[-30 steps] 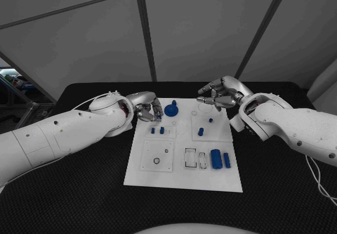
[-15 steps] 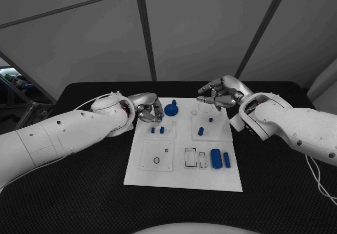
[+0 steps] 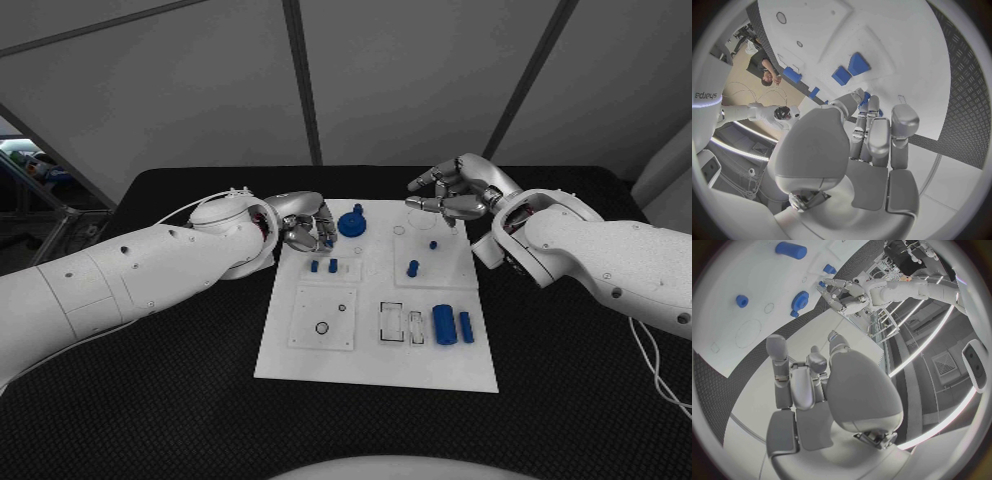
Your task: Assemble the parts on the task board
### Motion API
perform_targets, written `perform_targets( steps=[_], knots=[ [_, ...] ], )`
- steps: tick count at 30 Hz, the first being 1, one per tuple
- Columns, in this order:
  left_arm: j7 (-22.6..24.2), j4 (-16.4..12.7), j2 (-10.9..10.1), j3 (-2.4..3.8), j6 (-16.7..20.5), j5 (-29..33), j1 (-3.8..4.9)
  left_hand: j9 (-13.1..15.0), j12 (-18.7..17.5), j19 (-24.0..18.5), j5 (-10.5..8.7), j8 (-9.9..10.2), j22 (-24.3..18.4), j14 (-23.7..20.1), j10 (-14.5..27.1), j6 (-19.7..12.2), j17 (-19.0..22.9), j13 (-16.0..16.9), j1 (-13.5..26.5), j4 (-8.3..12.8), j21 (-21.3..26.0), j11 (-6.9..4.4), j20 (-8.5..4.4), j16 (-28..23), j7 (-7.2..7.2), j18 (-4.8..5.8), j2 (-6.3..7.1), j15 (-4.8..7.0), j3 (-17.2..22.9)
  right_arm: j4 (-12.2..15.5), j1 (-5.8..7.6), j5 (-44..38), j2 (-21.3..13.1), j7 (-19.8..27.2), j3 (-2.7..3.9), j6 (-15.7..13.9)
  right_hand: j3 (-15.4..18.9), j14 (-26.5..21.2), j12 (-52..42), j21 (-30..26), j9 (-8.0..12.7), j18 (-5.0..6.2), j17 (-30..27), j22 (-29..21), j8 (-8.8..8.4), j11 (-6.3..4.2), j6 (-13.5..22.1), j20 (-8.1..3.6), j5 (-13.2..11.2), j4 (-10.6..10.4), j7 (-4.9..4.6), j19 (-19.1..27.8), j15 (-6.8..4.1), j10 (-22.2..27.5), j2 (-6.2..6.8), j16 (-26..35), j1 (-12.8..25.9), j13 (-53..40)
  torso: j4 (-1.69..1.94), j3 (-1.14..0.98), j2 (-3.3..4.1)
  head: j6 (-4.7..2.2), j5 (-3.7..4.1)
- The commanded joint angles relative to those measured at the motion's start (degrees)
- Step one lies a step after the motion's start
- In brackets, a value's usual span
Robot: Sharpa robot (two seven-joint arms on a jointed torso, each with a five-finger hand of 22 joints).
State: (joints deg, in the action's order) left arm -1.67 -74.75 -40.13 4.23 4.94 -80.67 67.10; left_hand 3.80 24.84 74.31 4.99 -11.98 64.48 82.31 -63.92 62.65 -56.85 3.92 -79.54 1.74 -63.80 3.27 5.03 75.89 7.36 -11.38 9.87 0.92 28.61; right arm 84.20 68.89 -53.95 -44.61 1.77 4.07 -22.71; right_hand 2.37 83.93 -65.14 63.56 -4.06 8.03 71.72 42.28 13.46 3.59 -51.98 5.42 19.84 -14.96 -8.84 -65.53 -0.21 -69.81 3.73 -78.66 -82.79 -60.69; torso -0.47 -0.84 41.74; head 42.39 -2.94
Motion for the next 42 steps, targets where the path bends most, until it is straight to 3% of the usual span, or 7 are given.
perform_targets(
  steps=[1,9,20,33,37,40,42],
  knots=[
    [-0.4,0.1,0.1,-0.01,-1.0,0.2,0.02,0.1,-0.2,-0.2,-0.25,0.2,0.0,0.1,-0.4,0.4,0.0,0.0,0.6,-0.1,0.1,0.01,0.06,-0.2,-0.11,4.35,-0.03,-0.03,0.0,0.1,0.07,0.1,0.0,0.4,0.03,-0.3,-0.3,1.7,0.1,-0.3,0.1,0.79,-0.1,-0.1,0.13,0.01,0.1,0.10,0.2,-0.1,0.27,0.3,-0.51,0.4,-0.43,0.2,0.0,0.0,0.01,0.02,0.02,0.03,-0.02],
    [-0.6,0.2,0.1,-0.01,-1.7,0.2,0.02,0.1,-0.4,-0.4,-0.30,0.3,-0.1,-0.1,-0.7,0.6,0.3,0.1,0.8,0.0,0.3,-0.08,0.03,-0.3,-0.27,4.29,0.12,0.04,-0.2,0.1,0.07,0.1,0.0,0.4,0.03,-0.3,-0.4,1.7,0.2,-0.4,0.1,0.80,-0.1,-0.1,0.16,0.01,0.1,0.09,0.2,-0.1,0.27,0.3,-0.52,0.4,-0.48,0.2,0.0,0.1,0.02,0.02,0.01,-0.01,0.06],
    [-1.4,0.5,0.1,-0.01,-1.7,0.6,0.02,-0.2,-2.4,-1.2,-0.30,4.0,-0.6,-0.7,-0.1,-3.9,1.6,0.0,2.5,-0.3,1.5,0.63,0.40,-0.7,0.57,4.13,1.67,-0.51,-1.4,0.1,0.07,0.1,-0.1,0.4,0.03,-0.4,-0.4,1.7,0.2,-0.4,0.1,0.81,-0.1,-0.2,0.17,0.00,0.1,0.09,0.2,-0.1,0.27,0.3,-0.52,0.5,-0.49,0.2,-0.1,0.2,-0.01,-0.03,-0.02,-0.03,-0.01],
    [-1.9,0.7,-0.1,-0.02,-1.4,0.7,0.01,-0.2,-3.0,-1.2,-0.27,5.4,-0.6,-0.8,-0.3,-5.3,1.8,0.1,2.8,-0.4,1.7,0.54,0.50,-0.7,0.63,4.04,1.99,-0.50,-2.1,0.0,0.07,0.1,-0.1,0.2,0.03,-0.6,-0.3,1.6,1.0,-1.0,0.1,0.96,-0.7,-1.2,0.04,0.07,0.5,0.10,0.2,-0.1,0.17,0.8,-0.48,1.2,-0.31,0.7,-0.1,1.1,-0.03,0.01,-0.03,-0.12,0.08],
    [-2.1,0.9,-0.3,-0.02,-1.4,0.7,0.01,-0.2,-3.1,-1.2,-0.26,5.8,-0.6,-0.8,-0.3,-5.6,1.8,0.1,2.8,-0.4,1.8,0.63,0.51,-0.6,0.73,4.05,1.99,-0.53,-2.2,-0.1,0.07,0.1,-0.2,-0.3,0.03,-0.4,-0.6,-0.2,14.8,-5.9,0.1,2.02,-5.9,-8.1,0.29,0.13,1.3,0.23,0.2,-0.4,0.01,4.4,-0.47,11.4,-0.43,5.0,-0.5,15.7,0.03,0.02,-0.03,-0.10,0.05],
    [-1.7,1.0,-0.6,-0.01,-0.6,0.7,0.01,-0.2,-3.3,-1.2,-0.24,6.2,-0.6,-0.8,-0.4,-6.0,1.9,0.1,2.7,-0.3,1.8,0.64,0.53,-0.6,0.81,4.05,1.93,-0.54,-2.3,-0.4,0.07,-1.7,-0.6,-1.0,0.03,0.0,-1.4,-1.0,23.5,-8.4,0.0,2.36,-10.3,-10.8,1.12,0.23,1.4,0.12,0.3,-1.0,0.05,4.8,-0.42,13.1,-0.33,9.1,-1.8,22.7,0.03,0.04,-0.05,-0.13,0.08],
    [-1.3,0.8,-0.9,0.00,0.2,0.9,0.00,-0.1,-3.3,-1.2,-0.19,6.2,-0.5,-0.7,-0.5,-5.9,1.6,0.1,2.4,-0.2,1.7,0.67,0.53,-0.4,0.79,4.07,1.72,-0.55,-2.2,-0.5,0.07,-3.3,-0.9,-1.2,0.03,0.3,-2.3,-0.3,32.3,-7.9,0.3,1.76,-11.9,-9.9,0.91,0.45,1.0,0.31,-0.6,-1.3,-0.79,2.7,0.06,11.5,0.67,10.7,-3.2,30.7,0.02,0.03,-0.07,-0.23,0.06]
  ],
)
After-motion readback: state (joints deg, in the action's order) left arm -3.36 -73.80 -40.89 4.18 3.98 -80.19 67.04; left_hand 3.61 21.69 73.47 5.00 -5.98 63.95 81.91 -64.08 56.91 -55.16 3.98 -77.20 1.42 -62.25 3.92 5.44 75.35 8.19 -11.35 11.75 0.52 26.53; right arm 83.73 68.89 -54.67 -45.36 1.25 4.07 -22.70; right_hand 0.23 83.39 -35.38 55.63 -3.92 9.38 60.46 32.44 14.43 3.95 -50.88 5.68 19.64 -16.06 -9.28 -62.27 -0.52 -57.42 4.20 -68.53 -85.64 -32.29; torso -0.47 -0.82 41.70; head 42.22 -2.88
